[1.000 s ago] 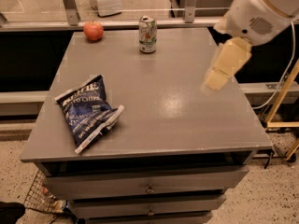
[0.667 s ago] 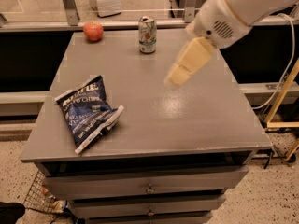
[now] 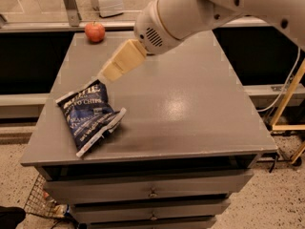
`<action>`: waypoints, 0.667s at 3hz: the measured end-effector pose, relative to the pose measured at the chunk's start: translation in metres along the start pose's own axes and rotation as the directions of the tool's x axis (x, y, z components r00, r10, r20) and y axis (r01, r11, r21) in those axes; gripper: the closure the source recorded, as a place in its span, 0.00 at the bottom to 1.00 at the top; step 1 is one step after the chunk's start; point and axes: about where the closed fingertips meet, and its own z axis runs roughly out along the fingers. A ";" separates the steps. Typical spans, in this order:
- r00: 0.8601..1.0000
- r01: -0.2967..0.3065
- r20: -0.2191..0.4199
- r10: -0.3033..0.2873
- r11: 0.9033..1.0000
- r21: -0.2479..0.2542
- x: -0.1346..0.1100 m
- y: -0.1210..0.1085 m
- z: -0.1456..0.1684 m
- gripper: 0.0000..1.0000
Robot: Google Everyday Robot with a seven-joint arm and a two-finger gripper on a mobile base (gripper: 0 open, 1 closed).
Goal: Pick blue chip bag
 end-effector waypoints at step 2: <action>0.999 0.005 -0.042 -0.006 1.000 -0.018 -0.002 0.012 0.017 0.00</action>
Offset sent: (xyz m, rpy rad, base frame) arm -0.0069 0.0513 -0.0366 -0.1049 0.0858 0.0300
